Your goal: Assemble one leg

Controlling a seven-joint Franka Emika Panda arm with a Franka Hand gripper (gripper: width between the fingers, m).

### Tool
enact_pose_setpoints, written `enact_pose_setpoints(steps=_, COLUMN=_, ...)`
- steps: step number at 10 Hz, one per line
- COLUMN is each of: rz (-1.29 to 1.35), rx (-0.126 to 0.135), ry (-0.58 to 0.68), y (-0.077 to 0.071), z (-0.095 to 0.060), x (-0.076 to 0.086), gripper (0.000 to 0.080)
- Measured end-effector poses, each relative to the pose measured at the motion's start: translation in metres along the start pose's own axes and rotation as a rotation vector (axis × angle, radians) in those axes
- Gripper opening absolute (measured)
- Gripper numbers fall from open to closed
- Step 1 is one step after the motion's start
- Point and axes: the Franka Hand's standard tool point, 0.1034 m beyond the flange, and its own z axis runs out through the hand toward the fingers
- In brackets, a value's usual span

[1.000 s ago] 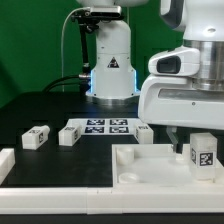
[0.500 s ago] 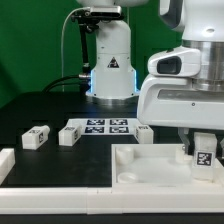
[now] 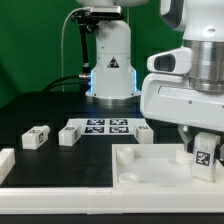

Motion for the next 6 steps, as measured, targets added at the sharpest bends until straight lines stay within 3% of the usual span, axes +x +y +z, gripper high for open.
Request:
enact_pose_setpoints(steps=3, rz=0.410, rx=-0.025, ry=-0.006, y=-0.0001, z=0.0023, x=0.0069, gripper=0.0291)
enact_pose_setpoints(steps=6, rz=0.707, rx=-0.030, ry=-0.012, y=0.0017, z=0.0023, x=0.0065, gripper=0.0291)
